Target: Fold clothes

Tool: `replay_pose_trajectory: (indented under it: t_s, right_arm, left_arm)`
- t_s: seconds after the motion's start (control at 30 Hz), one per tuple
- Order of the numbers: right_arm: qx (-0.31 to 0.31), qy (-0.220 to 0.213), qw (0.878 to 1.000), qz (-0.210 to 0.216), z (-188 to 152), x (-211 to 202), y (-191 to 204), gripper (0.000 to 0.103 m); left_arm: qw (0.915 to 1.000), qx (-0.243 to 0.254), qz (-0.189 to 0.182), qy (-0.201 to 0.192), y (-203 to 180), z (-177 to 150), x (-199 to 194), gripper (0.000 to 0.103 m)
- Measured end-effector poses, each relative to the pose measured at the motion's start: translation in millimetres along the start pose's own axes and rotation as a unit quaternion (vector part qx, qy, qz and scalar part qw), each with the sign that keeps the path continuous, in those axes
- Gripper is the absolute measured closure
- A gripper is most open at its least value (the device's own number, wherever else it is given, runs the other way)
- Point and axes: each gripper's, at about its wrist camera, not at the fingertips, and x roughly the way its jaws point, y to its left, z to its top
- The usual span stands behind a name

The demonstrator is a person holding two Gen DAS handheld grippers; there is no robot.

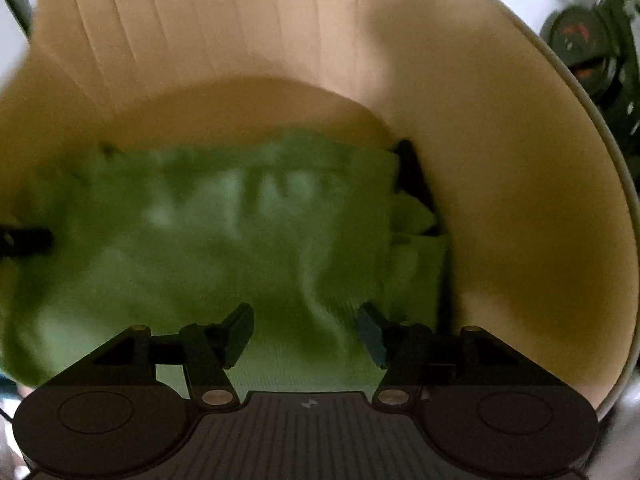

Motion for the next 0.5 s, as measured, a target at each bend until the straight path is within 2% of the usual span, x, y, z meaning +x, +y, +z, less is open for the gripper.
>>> replay_pose_trajectory:
  t_s: [0.1, 0.13, 0.17, 0.2, 0.23, 0.3, 0.33, 0.47, 0.5]
  right_arm:
    - [-0.003, 0.014, 1.0, -0.013, -8, 14, -17, 0.053]
    - [-0.004, 0.017, 1.0, -0.011, -11, 18, -23, 0.054]
    - [-0.006, 0.015, 1.0, -0.002, -13, 21, -29, 0.055]
    - [-0.011, 0.013, 1.0, 0.004, -13, 23, -32, 0.055]
    - [-0.019, 0.012, 1.0, 0.005, -12, 27, -31, 0.055]
    - [-0.027, 0.013, 1.0, 0.005, -11, 31, -30, 0.053]
    - [-0.022, 0.014, 1.0, 0.006, -10, 31, -30, 0.051]
    - [0.017, 0.012, 0.999, 0.029, -12, 7, -33, 0.037]
    - [0.024, 0.011, 0.999, 0.033, -11, -2, -32, 0.03]
  left_arm:
    - [0.9946, 0.064, 0.082, 0.002, 3, 1, 15, 0.038]
    - [0.9915, 0.071, 0.109, 0.002, 9, 1, 20, 0.049]
    - [0.9897, 0.064, 0.128, 0.003, 18, 1, 23, 0.067]
    - [0.9883, 0.061, 0.14, 0.005, 23, 1, 24, 0.075]
    - [0.9878, 0.063, 0.142, 0.008, 24, 1, 23, 0.079]
    - [0.9868, 0.067, 0.147, 0.015, 24, 1, 22, 0.074]
    - [0.9862, 0.07, 0.149, 0.017, 23, 1, 20, 0.067]
    - [0.9869, 0.054, 0.152, -0.002, 5, -4, -5, 0.033]
    - [0.986, 0.051, 0.159, -0.009, 0, -6, -13, 0.027]
